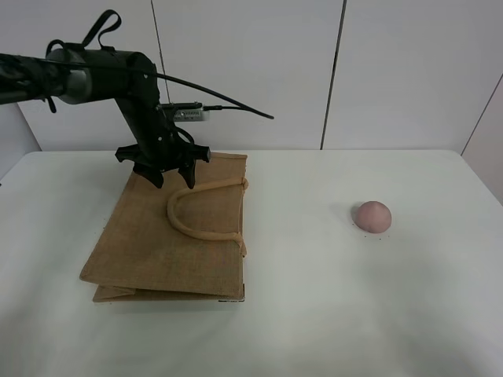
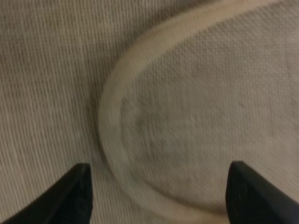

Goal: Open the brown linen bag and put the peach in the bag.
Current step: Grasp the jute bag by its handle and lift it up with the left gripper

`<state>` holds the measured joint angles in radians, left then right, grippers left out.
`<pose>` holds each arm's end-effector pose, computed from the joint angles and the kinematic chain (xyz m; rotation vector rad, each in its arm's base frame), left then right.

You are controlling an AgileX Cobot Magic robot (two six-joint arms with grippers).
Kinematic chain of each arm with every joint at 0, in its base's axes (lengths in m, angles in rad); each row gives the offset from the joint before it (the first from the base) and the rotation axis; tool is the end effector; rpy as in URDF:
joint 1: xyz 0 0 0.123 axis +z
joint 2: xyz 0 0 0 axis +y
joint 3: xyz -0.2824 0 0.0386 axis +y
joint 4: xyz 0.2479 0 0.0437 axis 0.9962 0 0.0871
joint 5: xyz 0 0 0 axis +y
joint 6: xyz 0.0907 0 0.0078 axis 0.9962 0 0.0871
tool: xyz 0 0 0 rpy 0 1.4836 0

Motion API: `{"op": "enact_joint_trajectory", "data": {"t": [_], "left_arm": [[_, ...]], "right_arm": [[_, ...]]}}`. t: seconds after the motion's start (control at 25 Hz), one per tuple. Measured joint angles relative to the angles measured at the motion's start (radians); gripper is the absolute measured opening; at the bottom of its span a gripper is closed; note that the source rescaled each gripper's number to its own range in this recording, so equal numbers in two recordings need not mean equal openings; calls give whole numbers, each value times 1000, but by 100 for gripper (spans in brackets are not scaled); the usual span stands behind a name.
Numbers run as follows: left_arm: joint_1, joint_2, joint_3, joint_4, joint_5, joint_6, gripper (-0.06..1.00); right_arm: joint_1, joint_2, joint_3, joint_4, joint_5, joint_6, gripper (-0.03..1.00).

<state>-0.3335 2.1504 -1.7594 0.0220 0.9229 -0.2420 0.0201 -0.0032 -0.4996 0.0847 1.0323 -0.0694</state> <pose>0.4384 -0.1502 0.1983 0.1426 2.8003 -0.1116 -0.0044 0.0065 0.2796 -0.0926 2.0088 0.0694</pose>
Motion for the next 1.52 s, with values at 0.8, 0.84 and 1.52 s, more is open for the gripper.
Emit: {"op": "enact_joint_trajectory", "data": {"t": [0.8, 0.84, 1.52], "left_arm": [[21, 138, -43, 8, 26, -13, 85], [21, 143, -43, 0, 19, -13, 85], [20, 214, -56, 32, 7, -12, 41]], "right_arm": [[0, 0, 0, 3, 0, 0, 100], [0, 0, 0, 3, 0, 0, 100], [0, 0, 0, 3, 0, 0, 100]]}}
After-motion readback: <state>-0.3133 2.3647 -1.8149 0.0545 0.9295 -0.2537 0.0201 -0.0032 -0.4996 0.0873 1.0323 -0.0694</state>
